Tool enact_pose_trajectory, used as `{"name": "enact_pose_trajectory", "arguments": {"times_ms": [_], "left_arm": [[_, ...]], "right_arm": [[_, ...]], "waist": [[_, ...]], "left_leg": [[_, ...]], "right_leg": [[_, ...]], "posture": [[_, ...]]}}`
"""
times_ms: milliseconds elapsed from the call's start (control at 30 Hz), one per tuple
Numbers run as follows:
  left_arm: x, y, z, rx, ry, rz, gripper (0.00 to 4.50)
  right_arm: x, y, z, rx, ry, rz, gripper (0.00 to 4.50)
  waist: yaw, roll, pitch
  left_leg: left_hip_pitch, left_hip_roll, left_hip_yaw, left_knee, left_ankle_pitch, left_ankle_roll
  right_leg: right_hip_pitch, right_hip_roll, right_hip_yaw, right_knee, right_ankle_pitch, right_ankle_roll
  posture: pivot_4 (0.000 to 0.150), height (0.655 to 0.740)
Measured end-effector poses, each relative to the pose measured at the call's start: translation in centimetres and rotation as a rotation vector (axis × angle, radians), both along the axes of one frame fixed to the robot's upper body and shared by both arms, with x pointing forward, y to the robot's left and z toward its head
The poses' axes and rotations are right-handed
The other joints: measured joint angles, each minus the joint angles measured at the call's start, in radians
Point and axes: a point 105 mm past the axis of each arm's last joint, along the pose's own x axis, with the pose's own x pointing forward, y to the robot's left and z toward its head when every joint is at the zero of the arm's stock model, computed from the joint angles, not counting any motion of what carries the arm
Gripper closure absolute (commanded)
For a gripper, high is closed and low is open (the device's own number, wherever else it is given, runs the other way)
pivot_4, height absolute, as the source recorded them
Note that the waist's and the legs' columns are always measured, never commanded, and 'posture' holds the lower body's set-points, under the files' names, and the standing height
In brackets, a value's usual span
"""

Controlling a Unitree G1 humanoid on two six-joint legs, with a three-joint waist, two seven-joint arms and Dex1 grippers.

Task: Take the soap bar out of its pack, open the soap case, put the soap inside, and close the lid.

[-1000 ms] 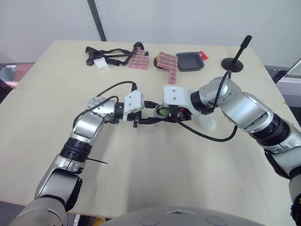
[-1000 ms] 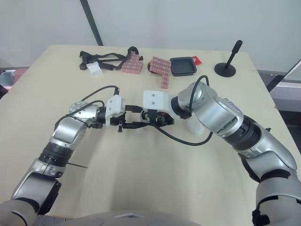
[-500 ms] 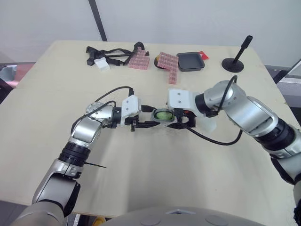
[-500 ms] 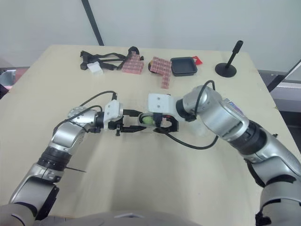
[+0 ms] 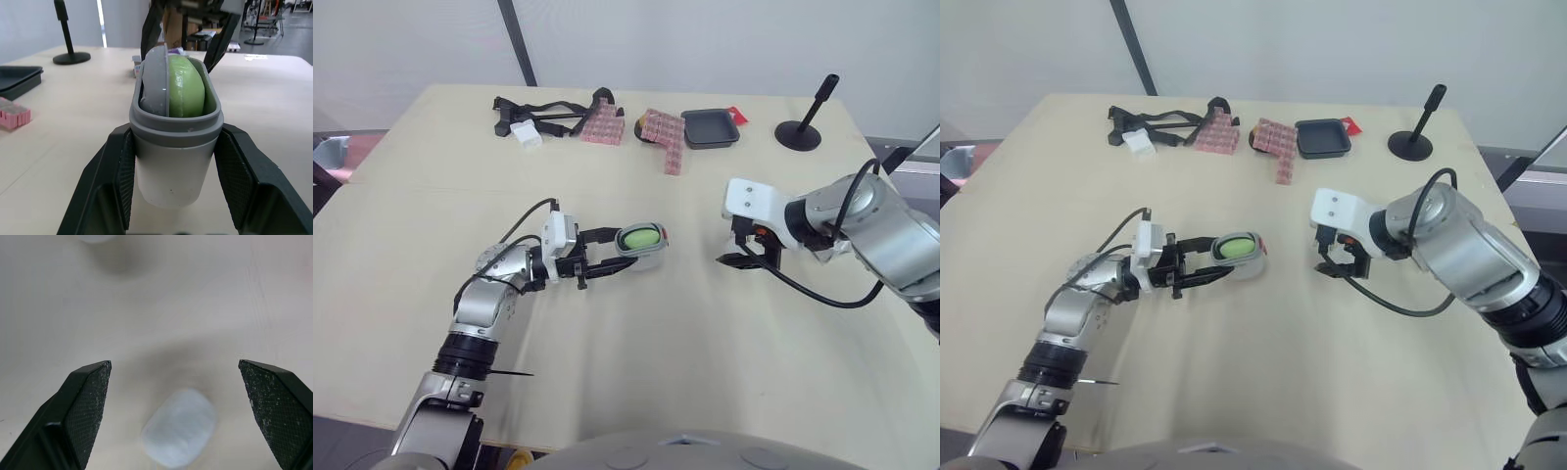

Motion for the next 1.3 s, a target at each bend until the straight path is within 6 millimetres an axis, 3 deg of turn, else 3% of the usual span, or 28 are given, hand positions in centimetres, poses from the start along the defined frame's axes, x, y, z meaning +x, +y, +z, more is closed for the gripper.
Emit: {"name": "enact_pose_trajectory", "arguments": {"times_ms": [333, 867, 1233, 1300], "left_arm": [[-0.1, 0.0, -2.5, 0.070, -0.029, -0.017, 2.63], [-0.4, 0.1, -2.5, 0.092, -0.054, -0.026, 2.63], [-0.4, 0.1, -2.5, 0.096, -0.058, -0.027, 2.63], [-0.5, 0.1, -2.5, 0.099, -0.061, -0.027, 2.63]], "right_arm": [[-0.4, -0.9, -2.8, 0.006, 0.099, -0.190, 0.02], [1.9, -2.3, -4.5, -0.011, 0.099, -0.340, 0.02], [1.9, -3.1, -5.5, -0.038, 0.140, -0.379, 0.02], [2.0, -3.0, -5.5, -0.033, 0.146, -0.382, 0.87]], "waist": [[0.002, 0.000, 0.000], [0.000, 0.000, 0.000], [0.000, 0.001, 0.000], [0.000, 0.001, 0.000]], "left_leg": [[0.000, 0.004, 0.000, 0.000, 0.000, 0.000], [0.001, 0.004, 0.001, 0.000, 0.000, 0.000], [0.001, 0.004, 0.001, 0.000, 0.000, 0.000], [0.001, 0.004, 0.001, 0.000, 0.000, 0.000]], "right_leg": [[0.000, 0.000, 0.000, 0.000, 0.000, 0.000], [0.000, 0.000, 0.000, 0.001, 0.000, 0.000], [0.000, 0.000, 0.000, 0.001, 0.000, 0.000], [0.000, 0.000, 0.000, 0.001, 0.000, 0.000]], "posture": [[0.150, 0.7400], [0.150, 0.7400], [0.150, 0.7400], [0.150, 0.7400]]}}
